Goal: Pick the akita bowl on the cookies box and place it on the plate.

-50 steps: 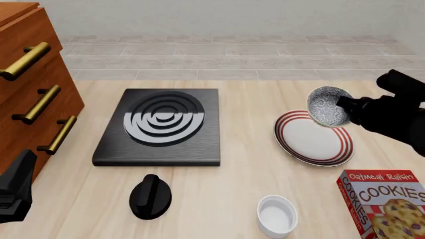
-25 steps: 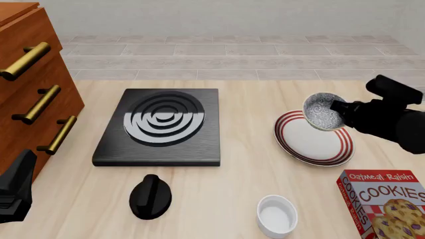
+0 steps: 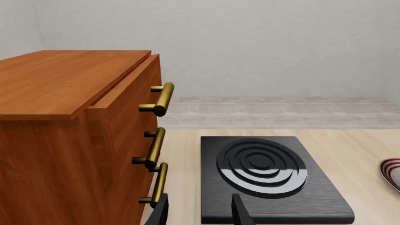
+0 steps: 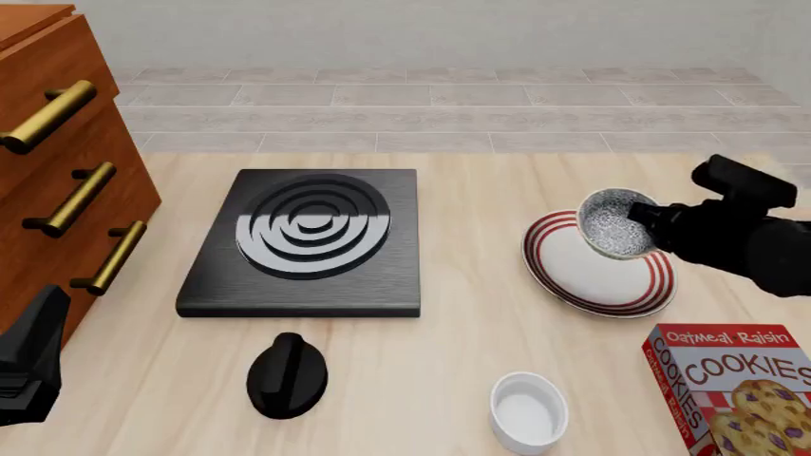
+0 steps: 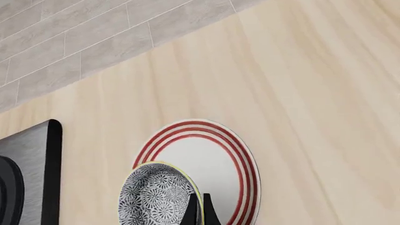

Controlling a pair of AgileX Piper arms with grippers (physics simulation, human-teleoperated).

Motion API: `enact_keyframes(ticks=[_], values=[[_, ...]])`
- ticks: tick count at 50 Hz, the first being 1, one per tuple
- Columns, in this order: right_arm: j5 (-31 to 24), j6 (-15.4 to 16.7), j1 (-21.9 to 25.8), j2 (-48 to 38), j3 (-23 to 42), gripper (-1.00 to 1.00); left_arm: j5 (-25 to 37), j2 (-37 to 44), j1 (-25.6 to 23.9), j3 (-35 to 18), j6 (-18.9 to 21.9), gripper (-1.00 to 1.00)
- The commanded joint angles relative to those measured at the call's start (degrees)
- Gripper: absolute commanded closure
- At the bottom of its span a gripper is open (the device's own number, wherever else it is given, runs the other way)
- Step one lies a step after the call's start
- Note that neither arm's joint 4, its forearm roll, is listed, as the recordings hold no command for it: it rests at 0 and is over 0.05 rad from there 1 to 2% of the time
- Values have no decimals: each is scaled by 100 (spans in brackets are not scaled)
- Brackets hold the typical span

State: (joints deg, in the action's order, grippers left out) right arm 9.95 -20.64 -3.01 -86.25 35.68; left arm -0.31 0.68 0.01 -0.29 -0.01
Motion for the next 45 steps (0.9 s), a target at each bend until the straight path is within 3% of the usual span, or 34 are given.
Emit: enact_keyframes(ticks=[1, 45], values=[[51, 34, 0, -151, 53, 100, 0, 0, 0, 0, 1, -100], [187, 150, -126, -949, 434, 100, 0, -1, 0, 0, 0, -100]])
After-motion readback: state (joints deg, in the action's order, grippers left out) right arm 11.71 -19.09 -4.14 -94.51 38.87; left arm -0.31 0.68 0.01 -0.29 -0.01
